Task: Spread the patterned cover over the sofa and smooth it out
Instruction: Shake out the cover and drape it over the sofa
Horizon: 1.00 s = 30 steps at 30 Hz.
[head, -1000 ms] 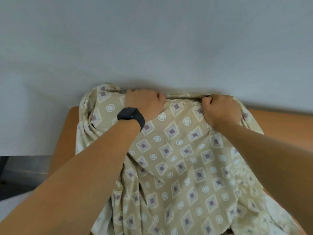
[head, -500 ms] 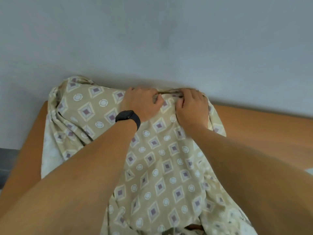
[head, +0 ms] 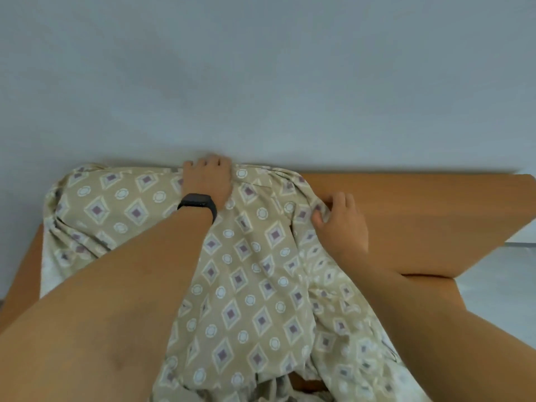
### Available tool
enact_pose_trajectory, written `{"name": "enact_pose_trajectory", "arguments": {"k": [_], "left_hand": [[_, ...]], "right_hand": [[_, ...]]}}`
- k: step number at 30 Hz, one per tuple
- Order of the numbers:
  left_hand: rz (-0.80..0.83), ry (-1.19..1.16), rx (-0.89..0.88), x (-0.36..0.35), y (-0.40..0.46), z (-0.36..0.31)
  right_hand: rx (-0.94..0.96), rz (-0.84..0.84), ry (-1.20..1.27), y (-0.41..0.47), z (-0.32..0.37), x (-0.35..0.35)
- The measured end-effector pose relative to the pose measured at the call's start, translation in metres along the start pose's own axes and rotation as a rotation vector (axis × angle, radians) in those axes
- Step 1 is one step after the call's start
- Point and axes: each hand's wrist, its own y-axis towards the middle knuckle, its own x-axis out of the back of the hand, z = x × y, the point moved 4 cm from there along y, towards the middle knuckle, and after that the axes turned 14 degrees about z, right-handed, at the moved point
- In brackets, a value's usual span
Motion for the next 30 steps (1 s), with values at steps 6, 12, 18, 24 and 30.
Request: {"name": "enact_pose_trajectory", "arguments": {"k": [6,12,18,24,30], "left_hand": [[0.198,-0.26,-0.134,-0.03,-0.029,-0.108],[0.384,-0.125,-0.284,-0.034,-0.021,-0.085],[0.417,-0.169,-0.312,-0.025,-0.019,-0.083],[0.449,-0.17,-0.344,0.0,-0.012,-0.102],[0.457,-0.106,-0.282,-0.006,0.003,-0.112]], "right_hand": [[-0.083,0.046,0.0,-0.013,-0.01,-0.008],[-0.298,0.218,-0.105,-0.026,-0.048,-0.017],[-0.322,0.258,0.215,-0.012,-0.037,0.007],[-0.303,-0.253,0.47,0.039,-0.037,0.132],[0.301,-0.381,-0.056,0.07,0.012,0.121]]}}
